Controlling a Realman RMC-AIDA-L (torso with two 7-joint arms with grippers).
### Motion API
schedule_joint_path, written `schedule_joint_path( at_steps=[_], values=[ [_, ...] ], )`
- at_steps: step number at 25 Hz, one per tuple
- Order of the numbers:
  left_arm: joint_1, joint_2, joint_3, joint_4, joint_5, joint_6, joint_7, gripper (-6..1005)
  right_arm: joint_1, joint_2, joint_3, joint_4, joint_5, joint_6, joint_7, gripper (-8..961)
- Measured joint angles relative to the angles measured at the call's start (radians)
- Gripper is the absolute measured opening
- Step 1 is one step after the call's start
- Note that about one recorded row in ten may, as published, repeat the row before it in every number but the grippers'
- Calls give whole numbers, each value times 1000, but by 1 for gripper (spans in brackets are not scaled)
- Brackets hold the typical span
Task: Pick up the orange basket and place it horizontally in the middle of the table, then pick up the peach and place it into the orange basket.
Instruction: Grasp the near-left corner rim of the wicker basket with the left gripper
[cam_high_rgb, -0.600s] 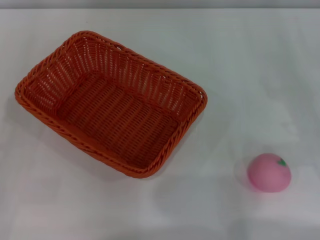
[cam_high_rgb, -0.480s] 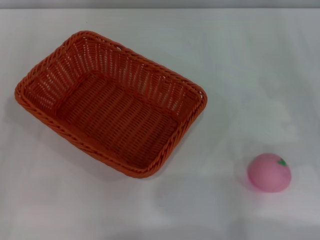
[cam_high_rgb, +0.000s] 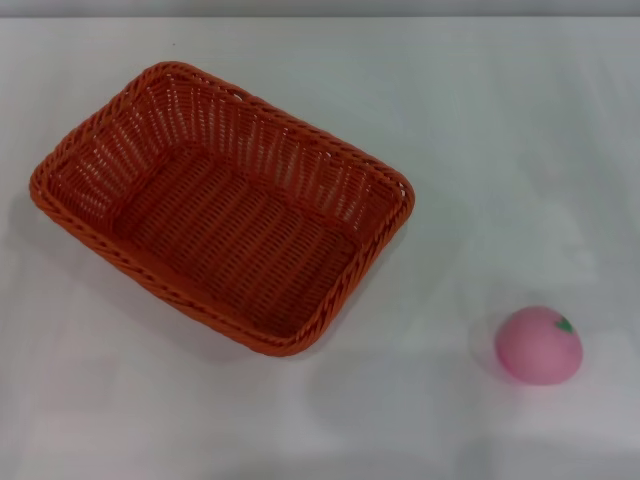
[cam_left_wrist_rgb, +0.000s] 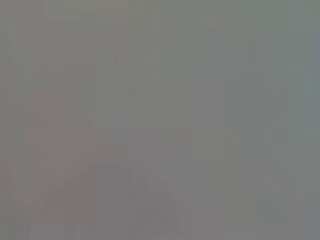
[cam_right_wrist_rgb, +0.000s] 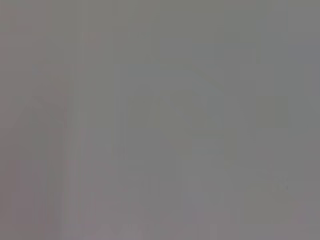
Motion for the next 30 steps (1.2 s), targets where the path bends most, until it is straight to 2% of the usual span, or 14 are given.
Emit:
schedule_joint_path(
  at_steps=[4,10,13,16,21,22,23,25,30],
  values=[
    [1,4,1,-45,49,11,-42,875,-1,1,0,1,-1,0,0,853],
    [22,5,1,-243,193,87,-265,875,3,2,0,2,-2,-1,0,853],
    [25,5,1,-368,298,144,-438,865,6,2,0,2,-2,-5,0,853],
    [22,6,1,-543,455,211,-661,859,9,2,0,2,-2,-8,0,852],
    [4,11,-1,-786,682,257,-982,859,12,3,0,3,-2,-9,0,852],
    [-8,21,0,-853,755,258,-1084,859,12,3,0,3,-2,-10,0,852],
    [-8,21,0,-853,755,258,-1084,859,12,3,0,3,-1,-10,1,852],
    [-35,44,1,-904,855,243,-1210,859,12,3,0,3,-1,-10,1,852],
    [-157,121,1,-947,1148,121,-1456,859,14,3,0,3,-1,-10,2,852]
  ],
)
